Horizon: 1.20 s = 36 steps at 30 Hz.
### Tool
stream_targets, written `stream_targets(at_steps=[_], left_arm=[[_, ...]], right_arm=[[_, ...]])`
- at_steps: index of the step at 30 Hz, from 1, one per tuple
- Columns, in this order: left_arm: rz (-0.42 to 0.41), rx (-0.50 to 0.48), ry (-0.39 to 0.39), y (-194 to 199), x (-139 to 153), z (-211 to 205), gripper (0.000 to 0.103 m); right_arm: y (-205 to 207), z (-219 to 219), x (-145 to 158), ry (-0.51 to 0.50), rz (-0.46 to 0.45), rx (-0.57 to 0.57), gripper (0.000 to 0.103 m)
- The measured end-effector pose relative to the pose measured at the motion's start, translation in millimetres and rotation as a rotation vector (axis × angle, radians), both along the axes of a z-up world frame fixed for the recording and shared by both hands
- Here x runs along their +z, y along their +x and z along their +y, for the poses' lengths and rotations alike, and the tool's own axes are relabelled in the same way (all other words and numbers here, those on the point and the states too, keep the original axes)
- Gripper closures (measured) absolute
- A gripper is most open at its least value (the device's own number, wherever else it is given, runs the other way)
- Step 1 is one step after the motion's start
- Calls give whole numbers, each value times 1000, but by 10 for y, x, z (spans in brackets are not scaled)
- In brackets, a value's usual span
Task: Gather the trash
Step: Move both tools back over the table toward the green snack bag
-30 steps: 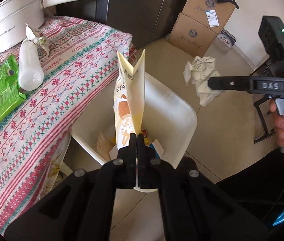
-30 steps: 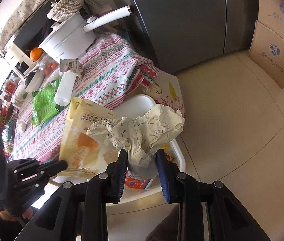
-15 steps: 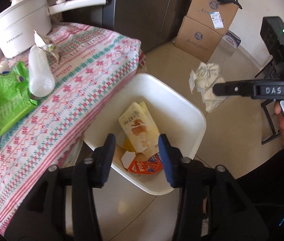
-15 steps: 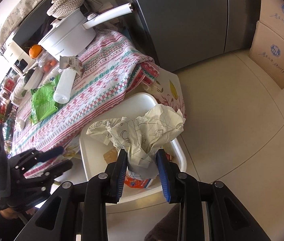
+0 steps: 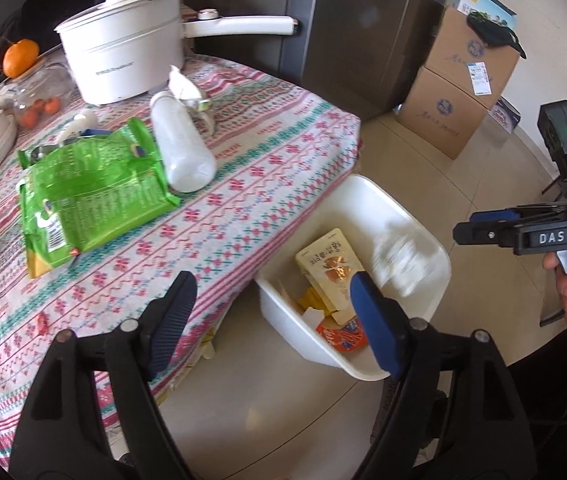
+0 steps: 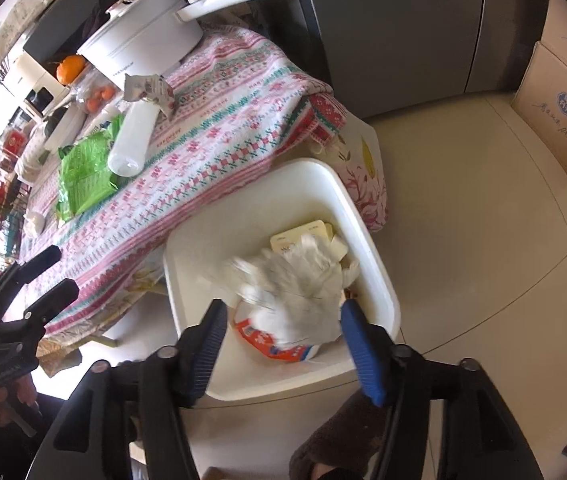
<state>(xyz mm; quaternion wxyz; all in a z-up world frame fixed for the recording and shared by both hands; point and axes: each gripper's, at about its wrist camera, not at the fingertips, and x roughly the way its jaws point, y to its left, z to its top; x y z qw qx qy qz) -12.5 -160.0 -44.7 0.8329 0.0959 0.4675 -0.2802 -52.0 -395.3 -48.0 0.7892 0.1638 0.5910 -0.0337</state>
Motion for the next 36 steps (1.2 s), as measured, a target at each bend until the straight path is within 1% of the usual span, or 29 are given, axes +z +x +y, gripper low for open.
stream_targets(at_steps=[3,10,14,17,18,19,21,25,32,36], left_arm=[[-11,22,7,19,27,88,22],[-38,54,25,48,106,321,20],[-42,97,31,118,146,487,19],[-52,143,15,178,194,615,18],[-54,154,13,202,211,651,15],[-59,166,14,228,227,687,10],[-71,188,13,276,242,757,4],[-75,228,12,389,258,888,2],[-84,304,-20,603,323,1105,1],[-126,364,22,740,359,1222,1]], right_arm=[[17,16,66,11,-25,-13,32],[86,34,162,-18,-48,-36,30],[128,64,204,-34,-62,-34,27],[190,115,227,-49,-69,-22,25],[217,136,238,-54,-71,-16,24],[243,162,247,-60,-73,-9,24],[299,223,266,-71,-78,1,22],[421,367,300,-77,-90,26,21],[636,646,380,-92,-118,67,20],[781,747,401,-102,-128,69,19]])
